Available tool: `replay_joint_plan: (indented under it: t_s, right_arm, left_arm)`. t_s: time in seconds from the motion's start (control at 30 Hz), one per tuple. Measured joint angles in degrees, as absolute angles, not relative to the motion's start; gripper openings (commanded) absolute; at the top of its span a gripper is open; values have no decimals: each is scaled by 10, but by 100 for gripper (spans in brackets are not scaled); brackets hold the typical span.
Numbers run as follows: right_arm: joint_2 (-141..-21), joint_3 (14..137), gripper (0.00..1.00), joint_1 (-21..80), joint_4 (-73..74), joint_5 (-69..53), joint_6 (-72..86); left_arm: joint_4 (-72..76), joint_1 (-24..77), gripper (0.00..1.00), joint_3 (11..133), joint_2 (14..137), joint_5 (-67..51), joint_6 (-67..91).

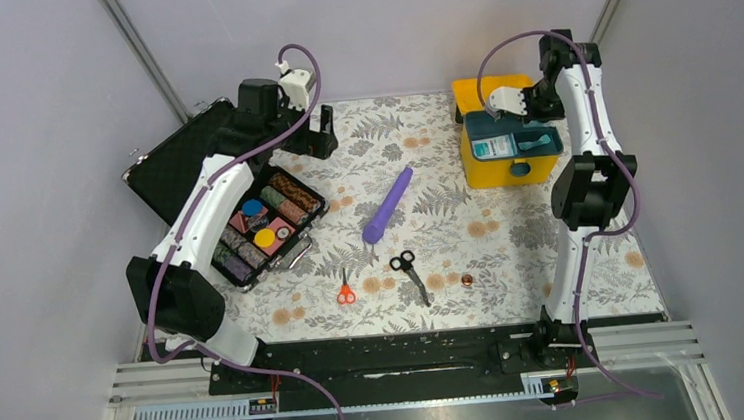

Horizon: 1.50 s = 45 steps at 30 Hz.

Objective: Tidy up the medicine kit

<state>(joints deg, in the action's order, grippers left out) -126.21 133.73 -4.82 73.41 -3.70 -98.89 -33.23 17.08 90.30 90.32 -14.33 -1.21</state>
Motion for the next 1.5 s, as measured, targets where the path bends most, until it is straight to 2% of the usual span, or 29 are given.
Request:
replay_joint_plan:
  t_s: [0.77, 0.87, 1.03, 1.1, 1.5]
  right_arm:
    - [-1260, 1195, 0, -44, 651, -19, -1003]
    - [-1249, 1175, 6, -42, 633, -13, -1006]
    - [-1245, 1166, 34, -41, 620, -8, -1003]
    - [-1244, 1164, 40, -41, 618, -4, -1000]
    - [-1204, 1200, 48, -41, 635, -34, -934]
  left_arm:
    - [-334, 171, 99, 900, 902, -130, -6]
    - [-334, 171, 99, 900, 902, -130, -4]
    - [-334, 171, 99, 900, 902, -130, -4]
    - [-334, 171, 99, 900, 902, -130, -4]
    - [-333, 171, 99, 900, 902, -130, 7]
